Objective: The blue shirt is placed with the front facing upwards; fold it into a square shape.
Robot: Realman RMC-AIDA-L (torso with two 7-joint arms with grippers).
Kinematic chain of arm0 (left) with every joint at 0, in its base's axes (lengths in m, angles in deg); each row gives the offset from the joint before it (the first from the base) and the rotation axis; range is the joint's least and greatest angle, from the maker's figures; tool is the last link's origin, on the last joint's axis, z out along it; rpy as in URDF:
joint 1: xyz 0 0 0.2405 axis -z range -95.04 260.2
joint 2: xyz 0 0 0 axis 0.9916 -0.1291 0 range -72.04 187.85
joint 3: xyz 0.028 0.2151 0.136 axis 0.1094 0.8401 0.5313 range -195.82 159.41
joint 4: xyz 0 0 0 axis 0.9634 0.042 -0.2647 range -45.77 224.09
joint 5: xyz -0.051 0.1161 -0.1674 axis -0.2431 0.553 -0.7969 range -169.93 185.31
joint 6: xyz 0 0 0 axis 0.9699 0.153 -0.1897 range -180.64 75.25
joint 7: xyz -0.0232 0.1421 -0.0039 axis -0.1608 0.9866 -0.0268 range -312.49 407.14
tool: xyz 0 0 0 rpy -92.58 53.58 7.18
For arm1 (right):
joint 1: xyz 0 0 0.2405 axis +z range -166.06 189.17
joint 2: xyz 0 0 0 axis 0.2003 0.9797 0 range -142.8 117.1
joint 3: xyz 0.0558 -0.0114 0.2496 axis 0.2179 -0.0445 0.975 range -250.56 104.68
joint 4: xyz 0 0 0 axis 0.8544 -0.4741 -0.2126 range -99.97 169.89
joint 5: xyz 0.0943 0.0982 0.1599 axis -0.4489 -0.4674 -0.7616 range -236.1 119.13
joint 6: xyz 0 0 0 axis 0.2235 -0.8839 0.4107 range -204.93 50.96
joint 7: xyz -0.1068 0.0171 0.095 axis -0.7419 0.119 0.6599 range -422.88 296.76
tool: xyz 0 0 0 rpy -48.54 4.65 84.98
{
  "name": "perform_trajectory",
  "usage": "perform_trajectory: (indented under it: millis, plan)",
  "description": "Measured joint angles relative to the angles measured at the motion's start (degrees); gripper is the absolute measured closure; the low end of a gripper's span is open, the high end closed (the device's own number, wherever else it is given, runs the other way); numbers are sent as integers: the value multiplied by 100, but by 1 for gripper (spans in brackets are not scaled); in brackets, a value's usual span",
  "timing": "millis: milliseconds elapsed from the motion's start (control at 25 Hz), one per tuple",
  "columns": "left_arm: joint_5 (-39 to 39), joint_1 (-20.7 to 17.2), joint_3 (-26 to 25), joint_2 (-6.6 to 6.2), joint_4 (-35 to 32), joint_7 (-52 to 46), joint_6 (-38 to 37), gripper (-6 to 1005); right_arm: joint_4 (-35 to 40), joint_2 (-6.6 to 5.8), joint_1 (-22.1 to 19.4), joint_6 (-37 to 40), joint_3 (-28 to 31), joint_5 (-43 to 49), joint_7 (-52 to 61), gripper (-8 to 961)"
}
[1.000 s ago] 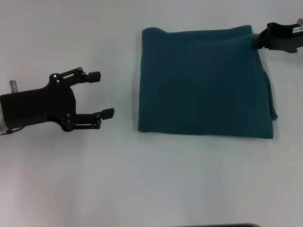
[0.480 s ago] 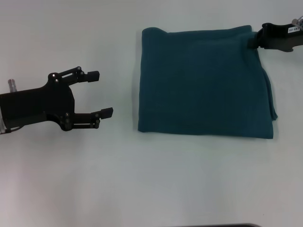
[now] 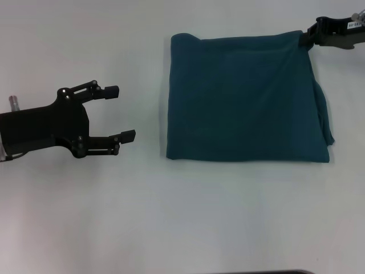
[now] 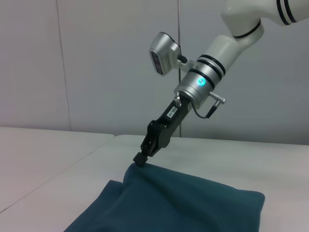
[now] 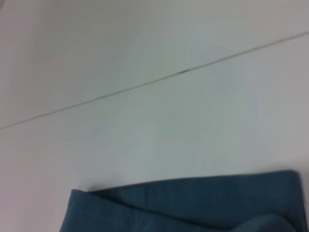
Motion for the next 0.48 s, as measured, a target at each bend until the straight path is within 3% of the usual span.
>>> perform_trajectory:
  millis: [480]
  plan:
    - [0,-53,0,0,0,0,-12,96,26,-40,-58,69,-38,56,179,881]
